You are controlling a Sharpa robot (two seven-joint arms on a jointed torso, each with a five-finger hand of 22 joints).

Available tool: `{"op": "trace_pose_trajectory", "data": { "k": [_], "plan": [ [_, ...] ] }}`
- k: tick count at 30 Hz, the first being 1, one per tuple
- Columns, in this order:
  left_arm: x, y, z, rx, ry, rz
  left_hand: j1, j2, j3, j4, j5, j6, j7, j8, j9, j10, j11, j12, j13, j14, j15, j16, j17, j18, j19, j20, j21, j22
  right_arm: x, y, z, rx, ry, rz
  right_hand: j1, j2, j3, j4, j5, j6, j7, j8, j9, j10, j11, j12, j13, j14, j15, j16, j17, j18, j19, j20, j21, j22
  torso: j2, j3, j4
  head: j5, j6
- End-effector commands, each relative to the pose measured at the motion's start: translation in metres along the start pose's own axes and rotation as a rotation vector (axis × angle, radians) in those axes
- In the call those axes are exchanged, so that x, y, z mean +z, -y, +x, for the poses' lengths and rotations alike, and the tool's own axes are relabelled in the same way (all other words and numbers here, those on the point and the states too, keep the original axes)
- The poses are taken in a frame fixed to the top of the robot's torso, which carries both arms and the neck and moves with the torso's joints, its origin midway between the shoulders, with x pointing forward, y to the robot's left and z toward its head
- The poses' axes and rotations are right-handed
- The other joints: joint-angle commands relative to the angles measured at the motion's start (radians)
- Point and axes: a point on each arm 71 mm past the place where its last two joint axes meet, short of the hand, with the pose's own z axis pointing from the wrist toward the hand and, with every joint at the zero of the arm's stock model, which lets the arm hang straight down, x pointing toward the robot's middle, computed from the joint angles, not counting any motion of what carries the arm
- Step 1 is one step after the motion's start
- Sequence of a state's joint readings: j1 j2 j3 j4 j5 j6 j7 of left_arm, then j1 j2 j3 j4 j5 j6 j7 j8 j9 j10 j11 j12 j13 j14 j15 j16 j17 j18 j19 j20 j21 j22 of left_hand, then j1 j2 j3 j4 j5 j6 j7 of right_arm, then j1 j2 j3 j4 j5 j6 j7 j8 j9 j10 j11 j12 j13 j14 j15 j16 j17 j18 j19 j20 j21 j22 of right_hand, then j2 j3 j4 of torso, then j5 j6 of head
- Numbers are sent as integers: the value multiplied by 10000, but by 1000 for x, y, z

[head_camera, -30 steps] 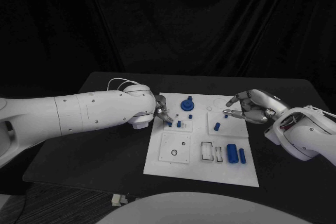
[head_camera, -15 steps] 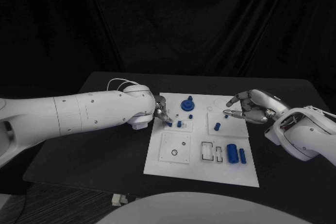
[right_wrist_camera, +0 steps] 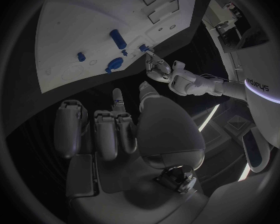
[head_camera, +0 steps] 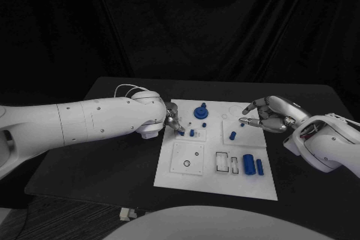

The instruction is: Assemble the parts on the task board

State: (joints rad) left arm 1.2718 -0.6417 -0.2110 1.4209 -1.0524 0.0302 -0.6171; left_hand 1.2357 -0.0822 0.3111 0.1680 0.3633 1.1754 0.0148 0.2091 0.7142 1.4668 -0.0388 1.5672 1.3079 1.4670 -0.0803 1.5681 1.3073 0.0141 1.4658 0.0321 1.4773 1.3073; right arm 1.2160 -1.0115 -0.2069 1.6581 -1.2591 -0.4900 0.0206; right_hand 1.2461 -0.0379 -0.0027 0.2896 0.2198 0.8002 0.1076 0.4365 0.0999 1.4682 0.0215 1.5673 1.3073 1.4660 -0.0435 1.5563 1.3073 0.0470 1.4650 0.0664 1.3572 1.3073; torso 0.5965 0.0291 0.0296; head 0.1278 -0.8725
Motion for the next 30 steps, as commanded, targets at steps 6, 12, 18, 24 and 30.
{"op": "trace_pose_trajectory", "data": {
  "k": [6,12,18,24,30],
  "plan": [
    [2,4,2,-164,144,400,135,-18,316,-413,66,2,-27,97,64,1040,-82,36,2628,1038,-28,27,2634,162,143,-1,-87,2231,0,1,1,0,-49,162,103,8,-19,-21,53,39,4,-47,-19,1026,44,35,2635,968,31,-38,2340,76,-15,28,-60,1902,0,1,0,-2,-1],
    [2,6,1,-230,262,602,152,-22,334,-453,63,12,-30,138,107,1040,-84,36,2628,1038,-30,27,2634,166,130,-1,-103,2226,0,1,1,-1,-63,175,117,8,-18,-27,56,39,5,-48,-20,1026,45,35,2635,967,32,-42,2333,79,-20,28,-72,1898,2,0,0,-5,-1],
    [3,8,2,-176,197,648,151,-21,336,-457,60,16,-30,148,117,1040,-84,36,2628,1038,-30,27,2634,167,125,-1,-108,2224,-1,2,1,-2,-68,191,134,8,-15,-34,60,41,5,-48,-21,1026,47,35,2635,966,33,-43,2331,79,-20,28,-74,1898,3,1,-1,-11,-1],
    [3,8,2,-177,195,642,152,-27,348,-490,46,31,-38,206,174,1040,-90,36,2628,1038,-32,27,2634,168,121,-3,-113,2223,-1,2,1,-2,-66,199,134,8,-15,-34,60,41,5,-48,-21,1026,47,35,2635,966,33,-43,2331,79,-20,28,-74,1898,0,0,0,-1,-1],
    [2,7,2,-241,275,640,223,-85,400,-631,69,-4,-55,315,301,1040,-106,36,2628,1038,-46,27,2634,163,137,-13,-97,2230,-1,2,1,-1,-62,199,148,8,-12,-39,62,43,5,-47,-21,1026,48,35,2635,967,34,-42,2333,82,-25,29,-84,1894,-1,0,0,1,-1]
  ]
}}
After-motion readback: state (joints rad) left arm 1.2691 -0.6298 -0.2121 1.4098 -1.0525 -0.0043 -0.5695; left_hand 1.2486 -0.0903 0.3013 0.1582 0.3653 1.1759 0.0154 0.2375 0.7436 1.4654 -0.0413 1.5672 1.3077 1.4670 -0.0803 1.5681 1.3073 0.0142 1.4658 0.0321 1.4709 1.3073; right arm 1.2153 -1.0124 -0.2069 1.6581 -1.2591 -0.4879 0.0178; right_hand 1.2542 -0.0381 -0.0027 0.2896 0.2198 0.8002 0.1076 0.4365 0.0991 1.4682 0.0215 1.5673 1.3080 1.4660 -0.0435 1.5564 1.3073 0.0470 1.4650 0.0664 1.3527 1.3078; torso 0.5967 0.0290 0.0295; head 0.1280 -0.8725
